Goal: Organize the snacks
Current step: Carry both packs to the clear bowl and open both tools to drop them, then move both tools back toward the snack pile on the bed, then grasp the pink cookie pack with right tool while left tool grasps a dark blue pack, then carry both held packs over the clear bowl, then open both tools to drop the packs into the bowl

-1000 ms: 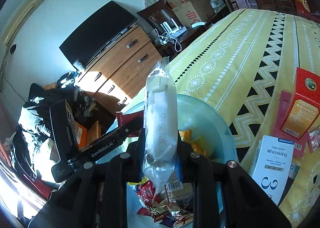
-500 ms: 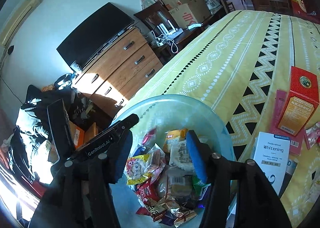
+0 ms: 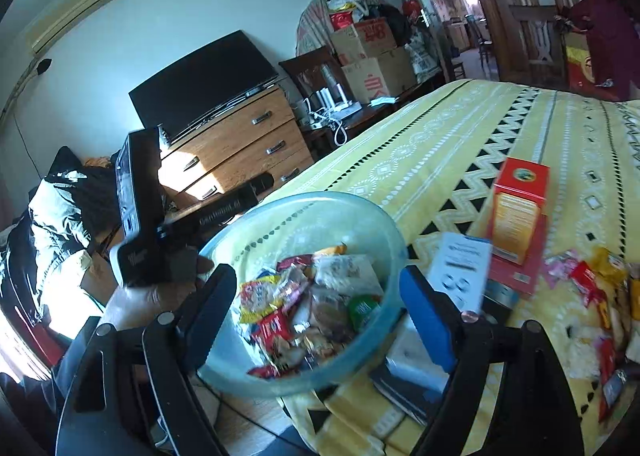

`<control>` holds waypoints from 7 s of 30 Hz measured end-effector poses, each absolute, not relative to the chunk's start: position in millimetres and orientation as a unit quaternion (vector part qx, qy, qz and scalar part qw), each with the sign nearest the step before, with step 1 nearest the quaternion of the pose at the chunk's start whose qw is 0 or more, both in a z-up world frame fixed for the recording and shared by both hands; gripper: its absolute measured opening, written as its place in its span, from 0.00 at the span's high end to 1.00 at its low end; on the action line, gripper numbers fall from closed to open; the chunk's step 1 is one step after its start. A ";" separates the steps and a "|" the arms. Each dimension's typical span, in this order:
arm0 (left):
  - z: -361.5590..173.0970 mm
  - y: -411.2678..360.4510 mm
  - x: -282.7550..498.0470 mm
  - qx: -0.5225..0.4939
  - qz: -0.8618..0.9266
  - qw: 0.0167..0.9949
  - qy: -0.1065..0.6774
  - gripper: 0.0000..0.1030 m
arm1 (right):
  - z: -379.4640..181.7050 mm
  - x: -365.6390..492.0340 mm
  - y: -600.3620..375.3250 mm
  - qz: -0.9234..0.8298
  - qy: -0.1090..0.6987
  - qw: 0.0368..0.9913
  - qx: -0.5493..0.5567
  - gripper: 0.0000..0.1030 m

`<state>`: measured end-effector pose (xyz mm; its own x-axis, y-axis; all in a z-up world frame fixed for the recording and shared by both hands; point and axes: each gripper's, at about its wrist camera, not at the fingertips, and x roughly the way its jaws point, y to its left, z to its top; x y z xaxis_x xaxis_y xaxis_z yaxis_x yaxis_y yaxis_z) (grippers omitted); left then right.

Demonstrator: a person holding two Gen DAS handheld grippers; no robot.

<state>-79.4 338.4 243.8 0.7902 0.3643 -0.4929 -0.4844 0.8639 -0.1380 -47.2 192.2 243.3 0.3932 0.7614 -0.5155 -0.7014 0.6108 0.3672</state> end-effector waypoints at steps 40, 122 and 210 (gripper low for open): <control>145.3 71.8 -23.2 -0.077 -0.125 0.911 0.385 0.10 | 29.5 173.7 -185.4 0.148 0.495 0.837 0.181 0.40; 215.1 121.6 -36.6 -0.072 -0.113 0.960 0.248 0.69 | 160.7 -59.6 -129.6 0.220 0.323 0.917 0.077 0.49; 205.8 350.0 -134.7 -0.227 0.106 0.934 0.254 0.12 | 160.1 -119.9 174.7 0.392 0.324 0.856 -0.094 0.14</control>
<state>-134.7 350.0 205.8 0.8487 0.0823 -0.5224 -0.3133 0.8742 -0.3711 -119.9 174.7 160.1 0.4838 0.6096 -0.6279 -0.7312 0.6758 0.0927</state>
